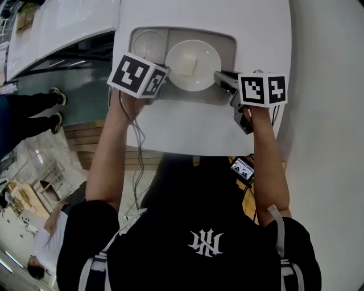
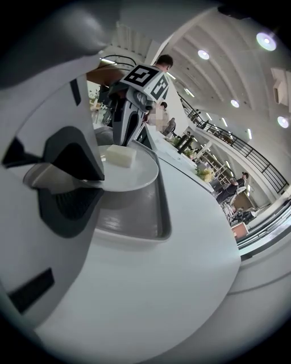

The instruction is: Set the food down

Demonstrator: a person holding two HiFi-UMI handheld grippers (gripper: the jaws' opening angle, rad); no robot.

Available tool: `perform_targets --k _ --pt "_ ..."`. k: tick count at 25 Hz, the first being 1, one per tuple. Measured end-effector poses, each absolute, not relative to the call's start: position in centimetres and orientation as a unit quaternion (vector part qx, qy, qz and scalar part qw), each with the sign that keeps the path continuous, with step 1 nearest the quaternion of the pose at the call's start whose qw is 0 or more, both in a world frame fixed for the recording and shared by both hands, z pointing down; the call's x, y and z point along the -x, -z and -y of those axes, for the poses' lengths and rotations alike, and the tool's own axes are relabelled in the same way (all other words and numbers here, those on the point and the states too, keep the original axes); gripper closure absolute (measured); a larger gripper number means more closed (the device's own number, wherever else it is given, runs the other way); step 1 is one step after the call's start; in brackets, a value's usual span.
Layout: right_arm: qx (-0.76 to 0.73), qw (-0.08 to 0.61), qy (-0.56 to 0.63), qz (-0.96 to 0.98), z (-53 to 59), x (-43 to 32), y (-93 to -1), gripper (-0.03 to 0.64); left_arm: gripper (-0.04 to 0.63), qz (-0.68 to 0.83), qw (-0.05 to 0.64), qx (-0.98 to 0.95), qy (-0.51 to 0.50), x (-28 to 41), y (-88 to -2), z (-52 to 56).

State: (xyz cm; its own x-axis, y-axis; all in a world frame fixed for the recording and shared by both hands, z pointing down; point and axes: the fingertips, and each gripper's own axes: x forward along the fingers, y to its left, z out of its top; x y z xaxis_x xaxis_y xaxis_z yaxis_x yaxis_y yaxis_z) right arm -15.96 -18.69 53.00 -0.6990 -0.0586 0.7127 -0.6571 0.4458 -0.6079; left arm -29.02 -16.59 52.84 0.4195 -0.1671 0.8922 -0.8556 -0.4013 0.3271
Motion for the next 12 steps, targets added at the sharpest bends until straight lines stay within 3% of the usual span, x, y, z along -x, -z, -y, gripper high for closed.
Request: perform_targets --k 12 --pt "-0.254 0.382 -0.316 0.830 18.7 16.3 -54.2 0.537 0.561 0.389 0.277 -0.722 -0.501 28.8 -53.8 16.5"
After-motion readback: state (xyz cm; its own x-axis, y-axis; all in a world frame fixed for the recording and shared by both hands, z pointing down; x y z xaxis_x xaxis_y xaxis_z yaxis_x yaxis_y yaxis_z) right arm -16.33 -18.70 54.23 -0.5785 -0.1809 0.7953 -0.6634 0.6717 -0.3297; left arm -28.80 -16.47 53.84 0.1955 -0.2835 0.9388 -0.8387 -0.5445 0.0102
